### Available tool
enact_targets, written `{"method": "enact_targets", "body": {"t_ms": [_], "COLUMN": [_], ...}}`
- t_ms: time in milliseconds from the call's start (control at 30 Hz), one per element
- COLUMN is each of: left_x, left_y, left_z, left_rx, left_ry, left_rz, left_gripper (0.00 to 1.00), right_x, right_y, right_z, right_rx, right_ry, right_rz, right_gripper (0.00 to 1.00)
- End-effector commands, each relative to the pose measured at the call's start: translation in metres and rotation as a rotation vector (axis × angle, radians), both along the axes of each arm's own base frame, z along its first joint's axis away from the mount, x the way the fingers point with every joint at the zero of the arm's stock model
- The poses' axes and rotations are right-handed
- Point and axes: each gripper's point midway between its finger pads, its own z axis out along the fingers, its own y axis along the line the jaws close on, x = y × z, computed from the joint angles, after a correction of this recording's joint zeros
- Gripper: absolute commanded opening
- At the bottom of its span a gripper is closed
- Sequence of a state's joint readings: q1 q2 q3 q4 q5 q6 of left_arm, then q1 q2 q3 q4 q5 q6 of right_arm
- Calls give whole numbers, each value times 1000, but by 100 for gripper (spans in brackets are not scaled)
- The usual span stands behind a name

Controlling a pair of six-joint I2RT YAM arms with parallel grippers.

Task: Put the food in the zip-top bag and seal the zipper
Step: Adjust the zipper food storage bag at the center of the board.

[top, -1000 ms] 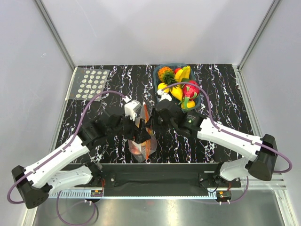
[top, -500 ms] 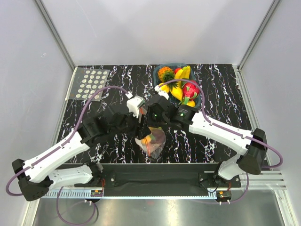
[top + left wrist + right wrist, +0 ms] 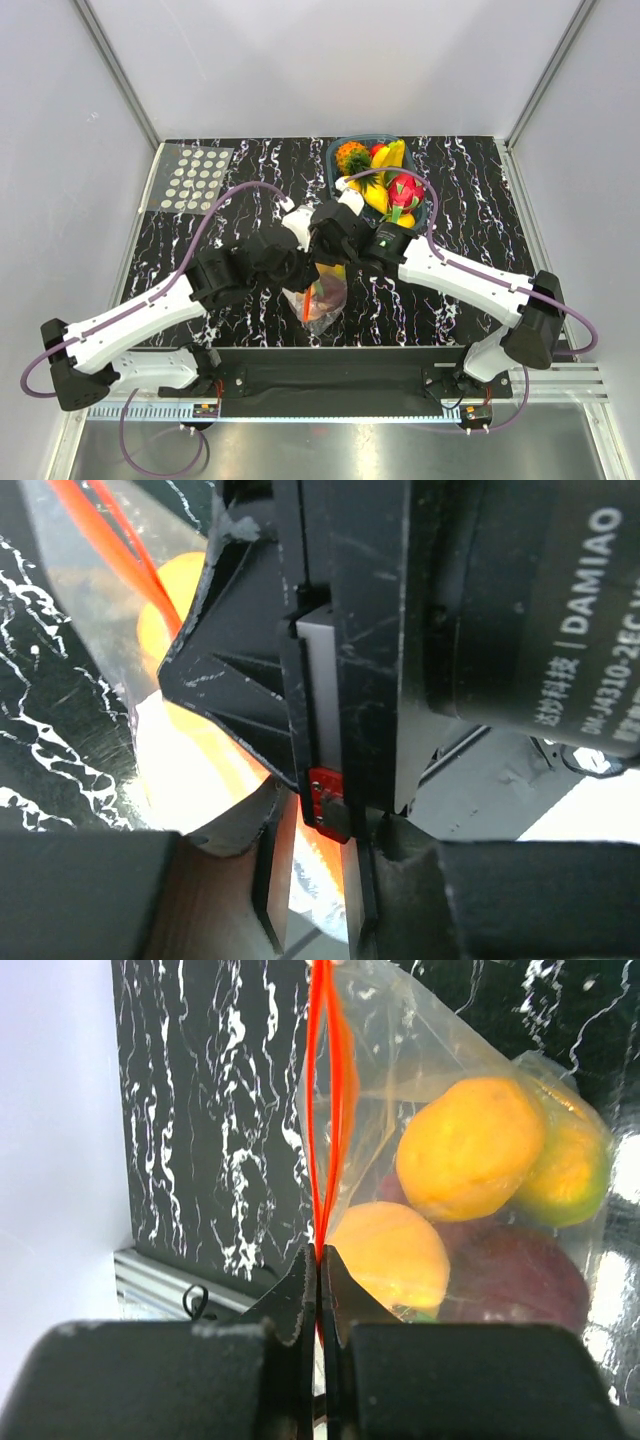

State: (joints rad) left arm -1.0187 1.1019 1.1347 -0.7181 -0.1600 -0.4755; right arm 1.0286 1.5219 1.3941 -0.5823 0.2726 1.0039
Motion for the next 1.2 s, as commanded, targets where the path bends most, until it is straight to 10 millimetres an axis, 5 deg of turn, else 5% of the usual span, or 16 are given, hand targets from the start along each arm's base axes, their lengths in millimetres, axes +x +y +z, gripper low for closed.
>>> {"method": "enact_targets", "body": {"t_ms": [0,167,333,567,767,967,1067,1100,1167], "left_x": [28,31,42,41,43,35,40,42,43], "left_y": [31,28,46,42,39,9,7,7,8], "left_z": [-13,-23,-16,-2,0,-7,-18,-19,-23], "left_rx": [146,180,241,225,262,252,297,303,313], "left_ry": [-54,-36,-86,-98,-113,-105,-105,-111,-114], "left_rz": [173,175,263,233,211,91,98,105,110], "left_gripper": [25,28,34,65,65,66,54,36,16], "right_x": [-7,-6,-6,-6,-3,1,2,3,3], "right_y": [5,-1,-7,-11,-10,-11,-14,-14,-21], "right_z": [22,28,31,34,36,36,40,42,43], "right_rx": [65,86,81,97,91,76,94,101,94], "right_ry": [-22,-40,-50,-66,-64,-59,-74,-84,-101], "right_rz": [10,-10,-21,-37,-52,-81,-91,-92,-103], "right_gripper": [0,0,2,3,4,5,6,7,15]}}
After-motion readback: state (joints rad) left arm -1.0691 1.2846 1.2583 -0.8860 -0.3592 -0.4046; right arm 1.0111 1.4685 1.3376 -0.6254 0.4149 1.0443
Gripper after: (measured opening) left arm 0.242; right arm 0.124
